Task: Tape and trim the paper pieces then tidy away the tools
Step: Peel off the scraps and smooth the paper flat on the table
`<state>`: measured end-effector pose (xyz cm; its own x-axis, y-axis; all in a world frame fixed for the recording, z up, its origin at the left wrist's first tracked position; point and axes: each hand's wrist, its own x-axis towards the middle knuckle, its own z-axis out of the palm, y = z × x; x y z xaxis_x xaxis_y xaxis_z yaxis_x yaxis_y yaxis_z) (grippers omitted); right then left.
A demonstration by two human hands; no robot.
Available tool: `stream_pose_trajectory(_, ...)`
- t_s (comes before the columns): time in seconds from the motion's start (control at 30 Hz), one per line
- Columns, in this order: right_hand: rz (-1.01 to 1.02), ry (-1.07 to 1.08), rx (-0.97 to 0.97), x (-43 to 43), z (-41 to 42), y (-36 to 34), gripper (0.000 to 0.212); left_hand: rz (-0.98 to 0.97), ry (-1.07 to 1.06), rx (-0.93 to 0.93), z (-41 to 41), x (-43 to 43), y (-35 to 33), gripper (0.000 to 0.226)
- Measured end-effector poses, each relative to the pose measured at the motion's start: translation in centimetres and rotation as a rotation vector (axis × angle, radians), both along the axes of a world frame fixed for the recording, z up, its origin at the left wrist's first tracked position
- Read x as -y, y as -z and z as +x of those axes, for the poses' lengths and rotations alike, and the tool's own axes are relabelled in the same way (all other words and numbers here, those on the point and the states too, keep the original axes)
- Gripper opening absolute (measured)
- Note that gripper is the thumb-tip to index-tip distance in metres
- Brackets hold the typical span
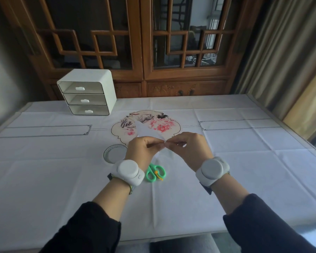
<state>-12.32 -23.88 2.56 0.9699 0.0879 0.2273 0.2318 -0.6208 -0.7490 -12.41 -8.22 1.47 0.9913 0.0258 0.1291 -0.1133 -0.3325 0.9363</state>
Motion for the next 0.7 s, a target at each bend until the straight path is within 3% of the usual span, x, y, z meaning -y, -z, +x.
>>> stream_pose_trajectory(0.1,-0.031,-0.019,0.005,0.09,0.06,0.01,0.01,0.074,-0.005,0.026,0.03,0.02,-0.1,0.005)
stream_pose_trajectory(0.47,-0.072,-0.001,0.006,0.17,0.42,0.22,0.012,0.151,-0.055,0.04,-0.12,0.49,-0.02,0.006)
stream_pose_trajectory(0.7,-0.049,0.071,-0.012,0.54,0.89,0.34,0.008,0.058,-0.067,-0.031,0.11,0.88,0.1,0.006)
